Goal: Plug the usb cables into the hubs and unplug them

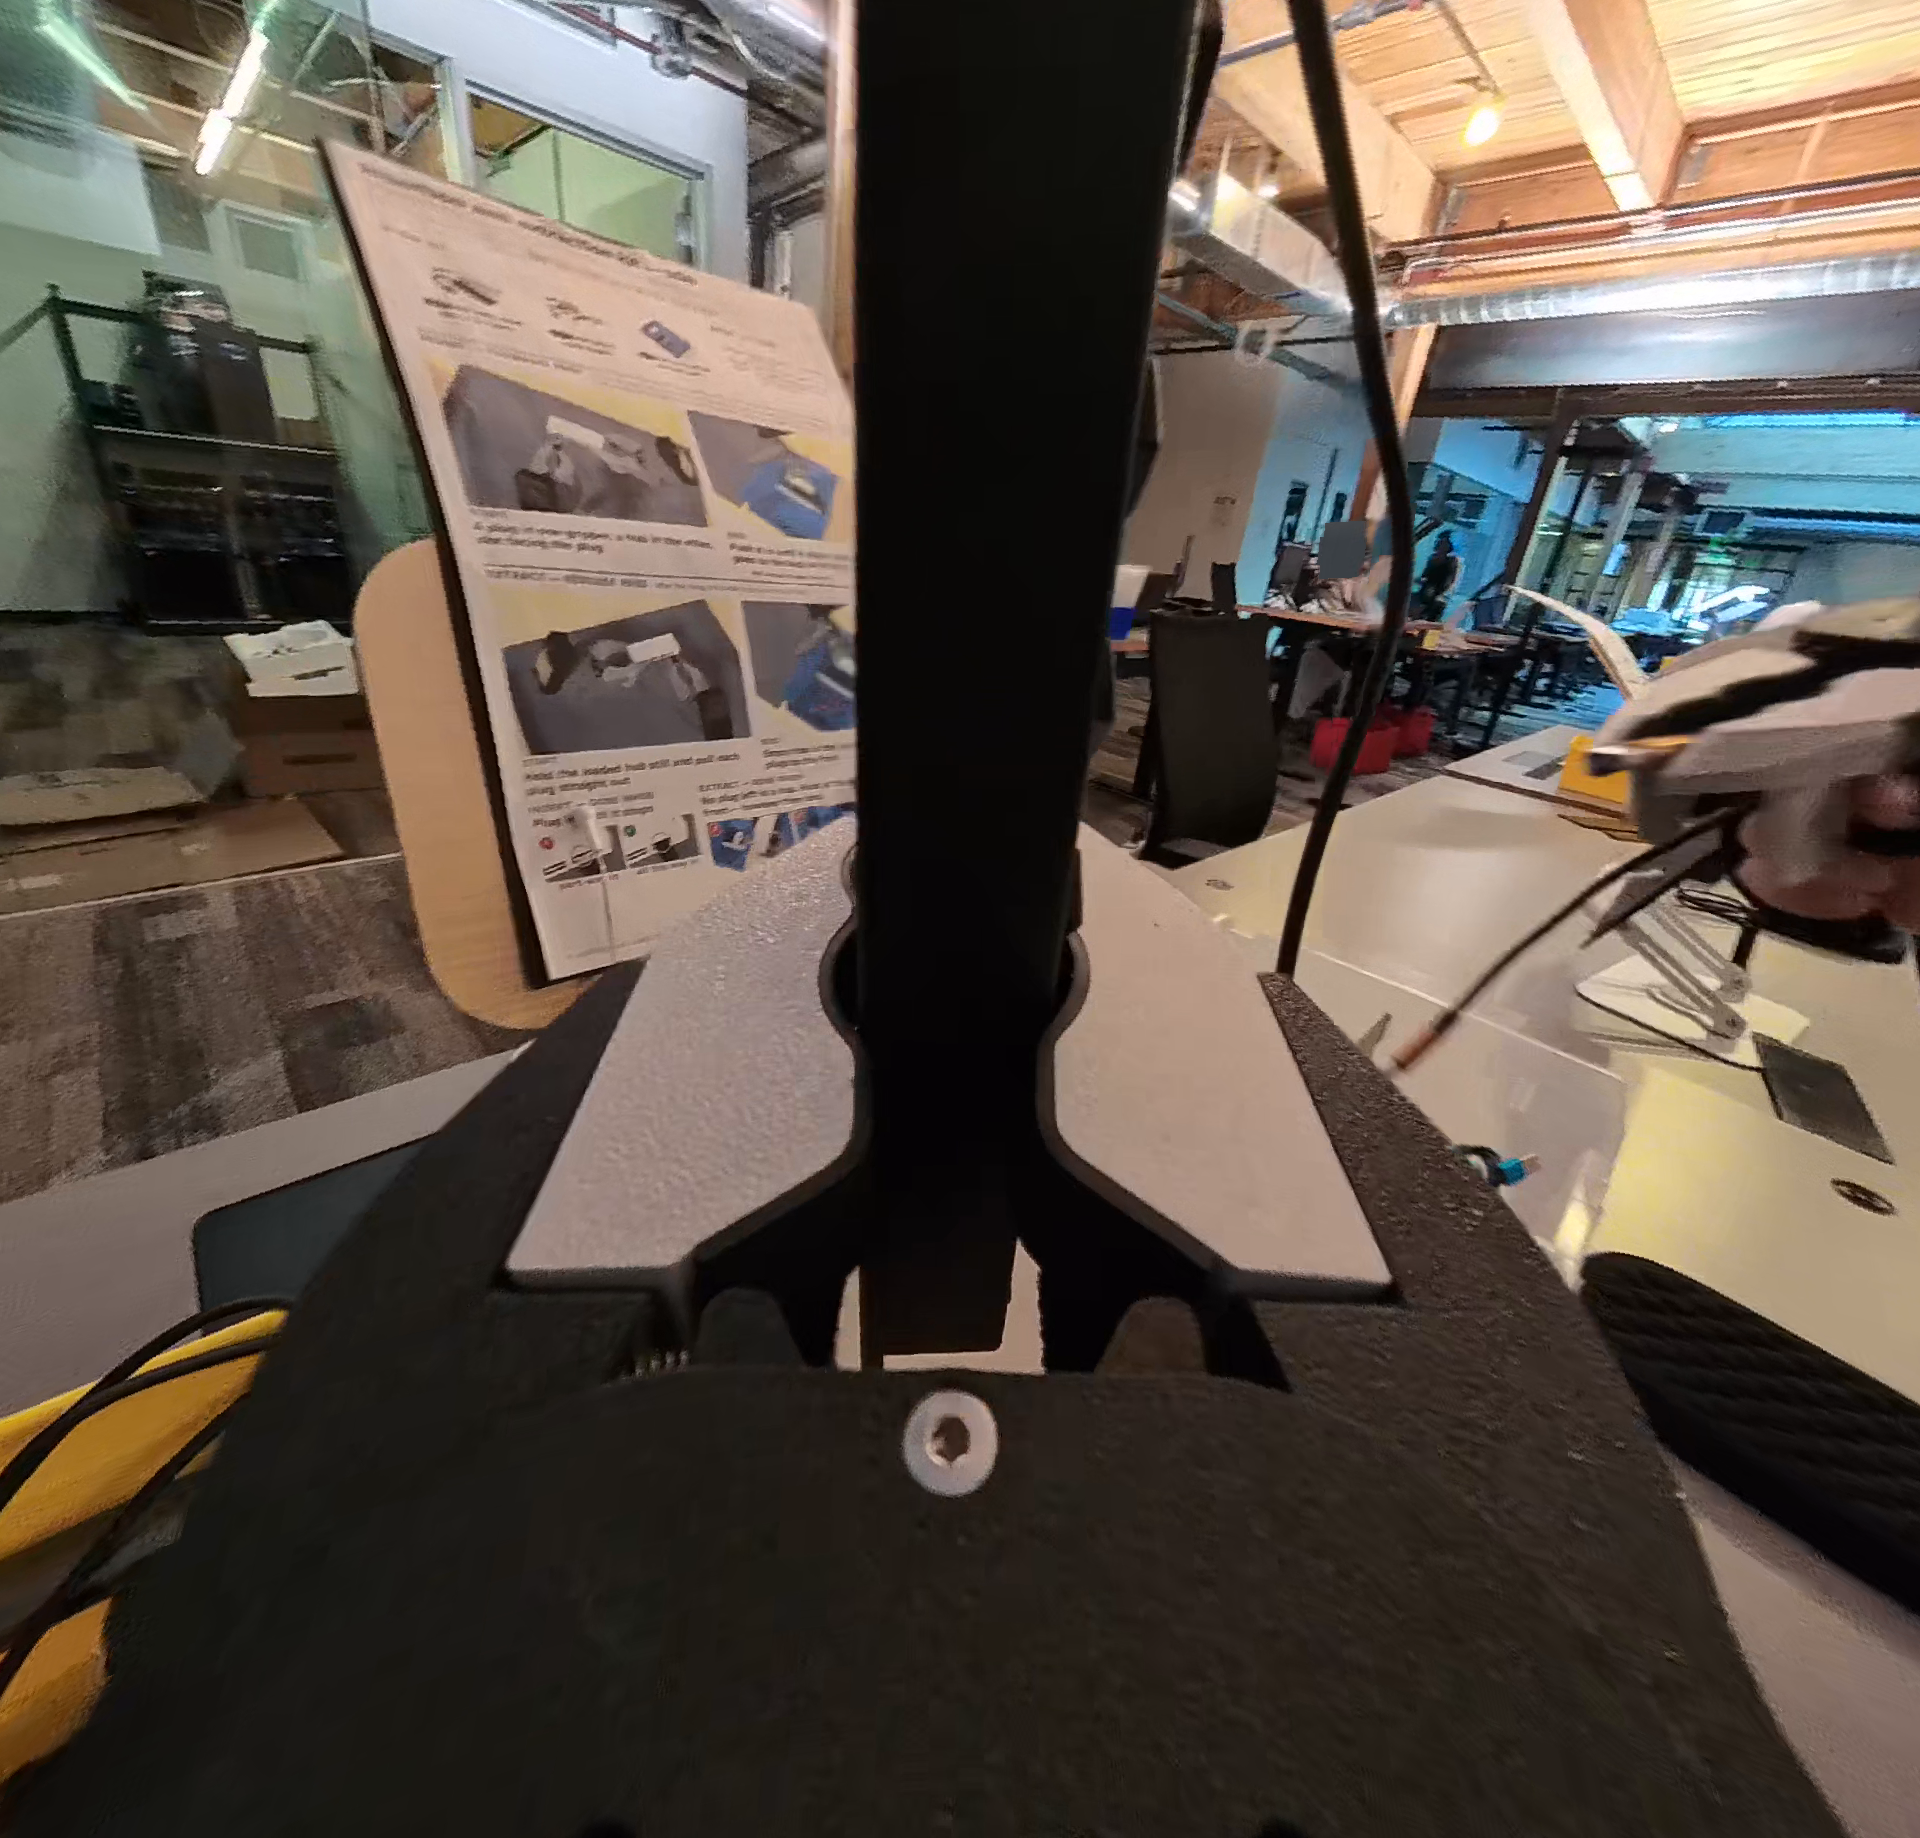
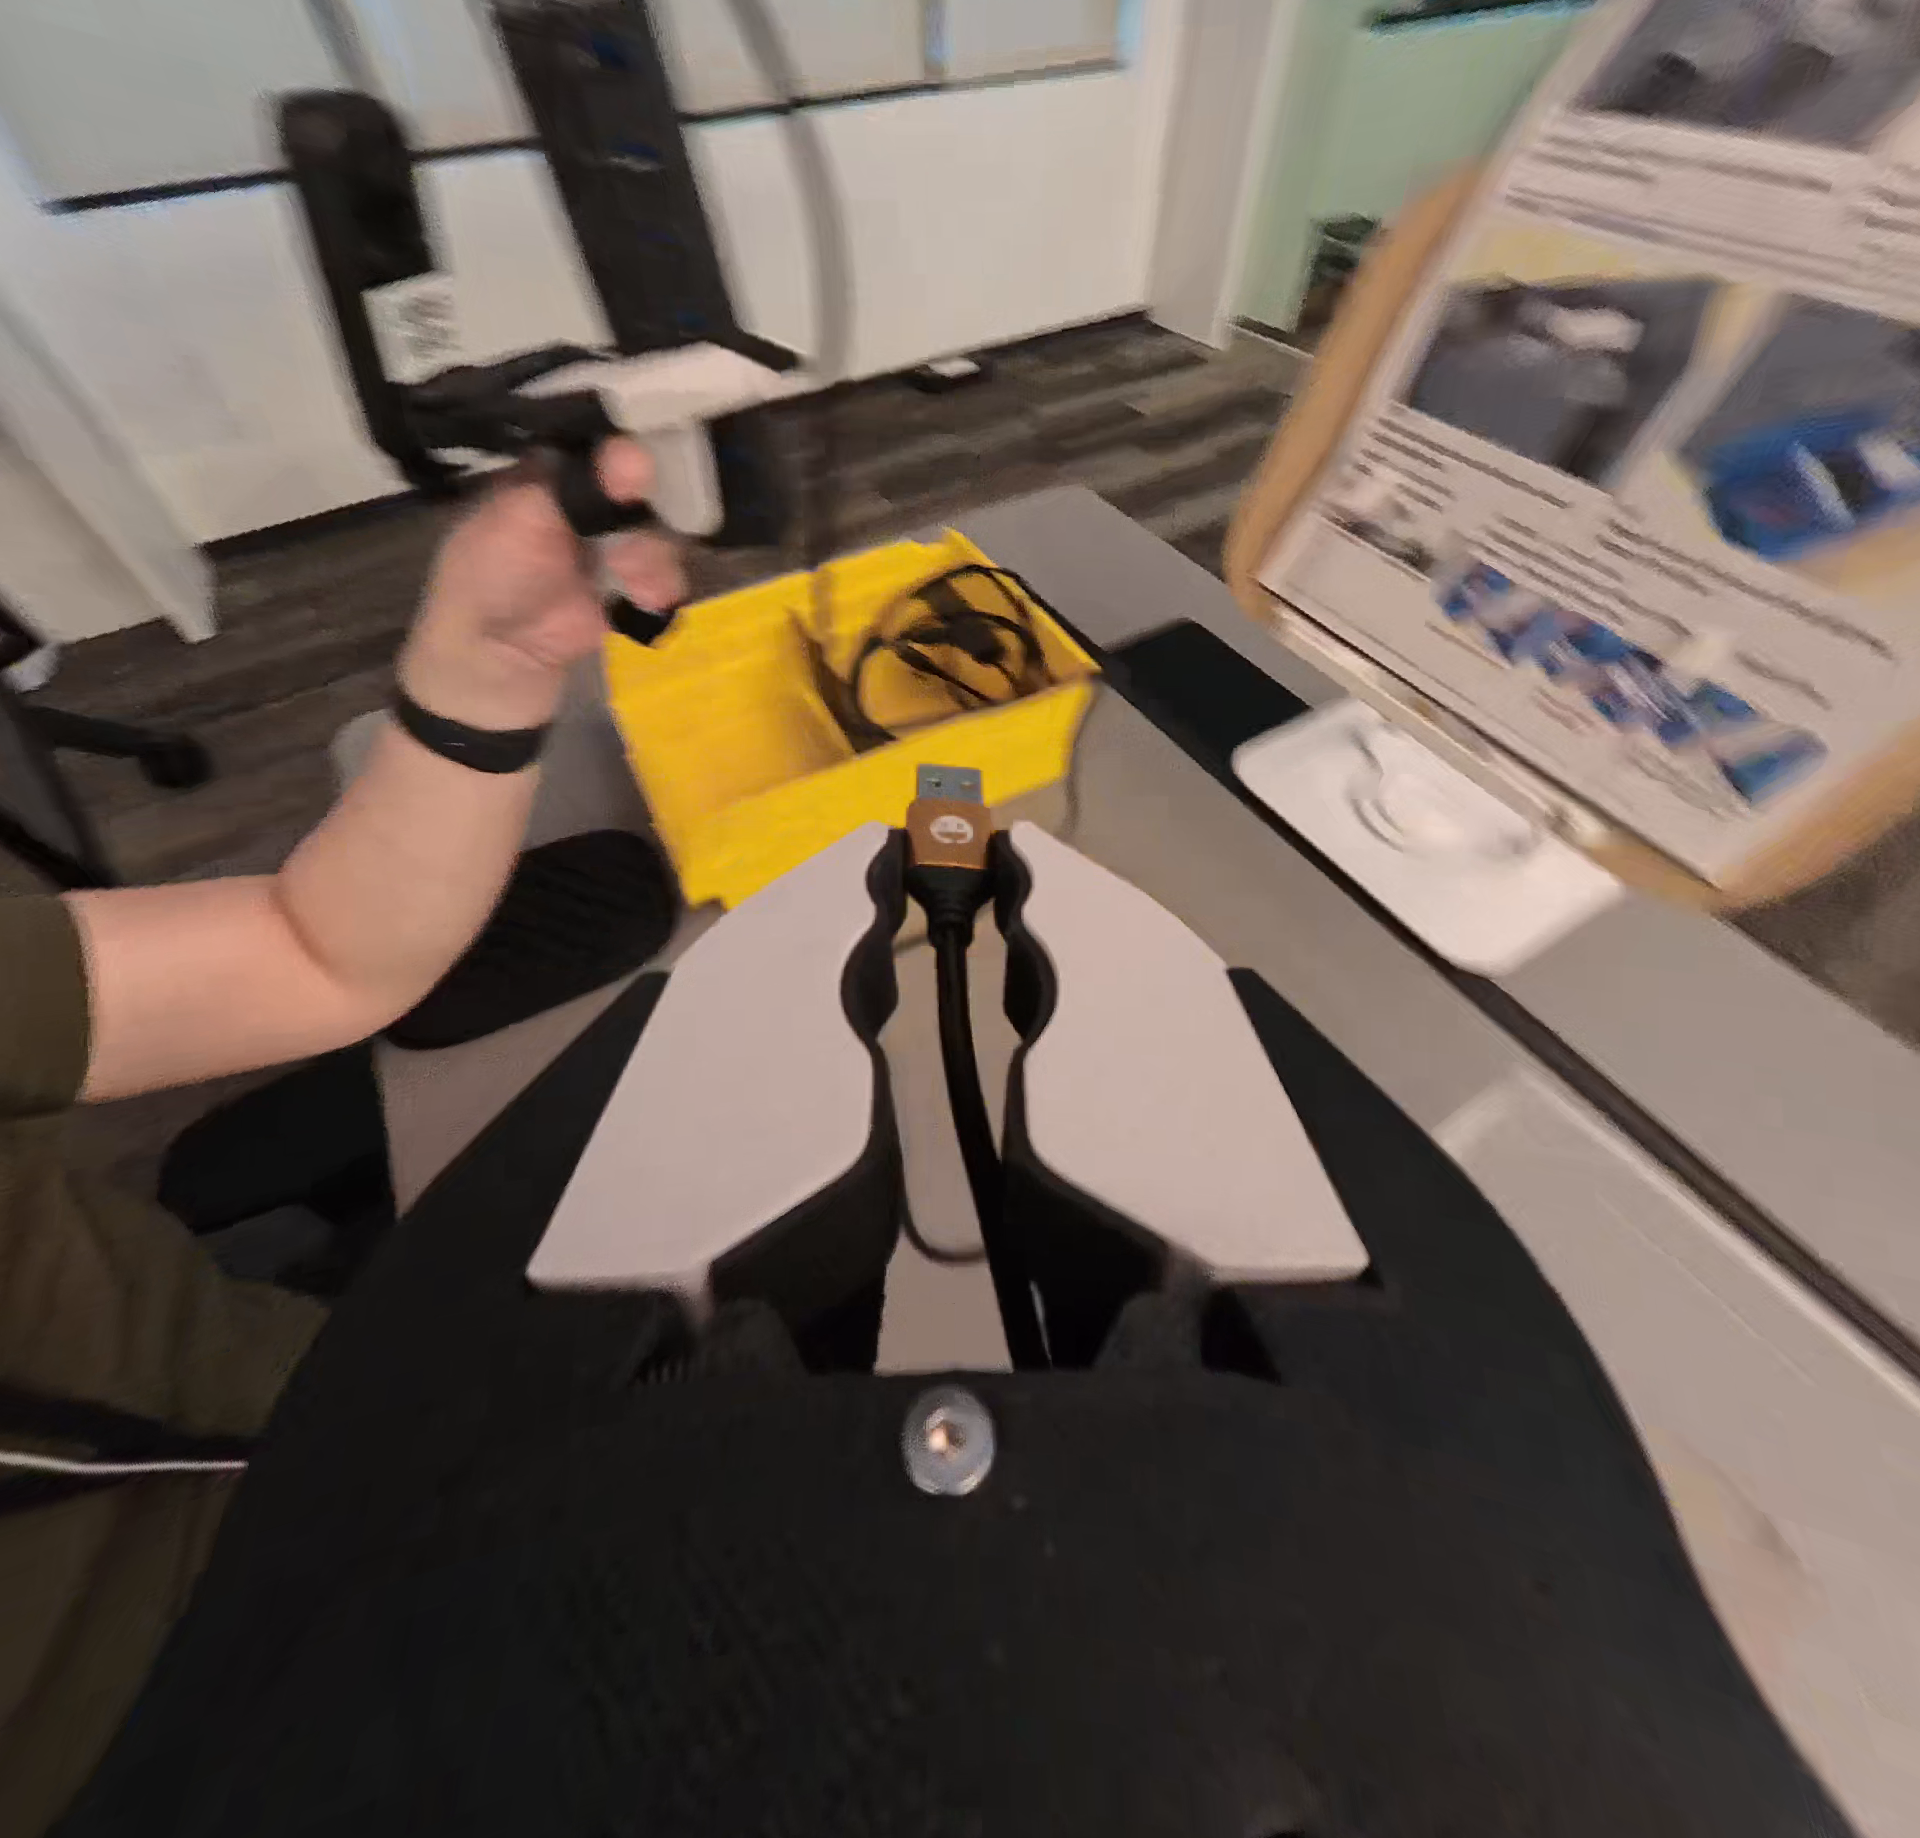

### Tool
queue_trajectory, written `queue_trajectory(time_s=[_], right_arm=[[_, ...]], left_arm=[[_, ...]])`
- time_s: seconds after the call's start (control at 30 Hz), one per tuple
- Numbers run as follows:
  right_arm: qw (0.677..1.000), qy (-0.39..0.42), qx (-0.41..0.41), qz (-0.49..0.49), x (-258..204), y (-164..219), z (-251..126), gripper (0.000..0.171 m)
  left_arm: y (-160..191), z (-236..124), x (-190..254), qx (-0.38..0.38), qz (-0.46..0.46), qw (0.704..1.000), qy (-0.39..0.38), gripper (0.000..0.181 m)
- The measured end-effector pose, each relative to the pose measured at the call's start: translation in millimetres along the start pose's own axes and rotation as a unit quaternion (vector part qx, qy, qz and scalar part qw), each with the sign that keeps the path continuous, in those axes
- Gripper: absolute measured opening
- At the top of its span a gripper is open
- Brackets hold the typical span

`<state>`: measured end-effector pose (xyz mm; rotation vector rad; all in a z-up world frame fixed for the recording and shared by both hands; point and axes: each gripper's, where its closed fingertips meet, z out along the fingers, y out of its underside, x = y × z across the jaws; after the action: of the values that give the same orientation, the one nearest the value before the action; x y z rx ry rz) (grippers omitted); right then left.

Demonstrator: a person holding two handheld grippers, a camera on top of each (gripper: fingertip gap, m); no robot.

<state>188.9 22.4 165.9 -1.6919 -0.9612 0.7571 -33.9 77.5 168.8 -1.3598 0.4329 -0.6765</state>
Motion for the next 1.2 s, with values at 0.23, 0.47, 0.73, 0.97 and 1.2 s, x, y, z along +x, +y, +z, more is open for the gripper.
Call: queue_trajectory(time_s=[0.23, 0.47, 0.73, 0.97, 1.2], right_arm=[[0.974, 0.039, -0.055, 0.216, 75.9, 122.5, -30.1, 0.016], [0.939, -0.02, -0.085, 0.333, 101.2, 204.7, -12.0, 0.017], [0.941, 0.041, -0.22, 0.253, 130.3, 264.7, -11.1, 0.017], [0.951, 0.074, -0.292, 0.067, 154.4, 270.0, -15.2, 0.017], [0.936, 0.037, -0.346, 0.052, 157.1, 277.2, -18.1, 0.019]], left_arm=[[0.1, 7.6, 23.9, -0.003, 0.005, 0.999, 0.043, 0.028], [9.7, 14.7, 27.3, -0.019, 0.0, 0.998, 0.053, 0.029], [18.1, 22.0, 30.3, -0.031, 0.002, 0.998, 0.06, 0.028], [32.1, 31.5, 37.0, -0.055, 0.015, 0.996, 0.063, 0.028], [47.0, 41.0, 49.1, -0.079, 0.017, 0.993, 0.086, 0.026]])
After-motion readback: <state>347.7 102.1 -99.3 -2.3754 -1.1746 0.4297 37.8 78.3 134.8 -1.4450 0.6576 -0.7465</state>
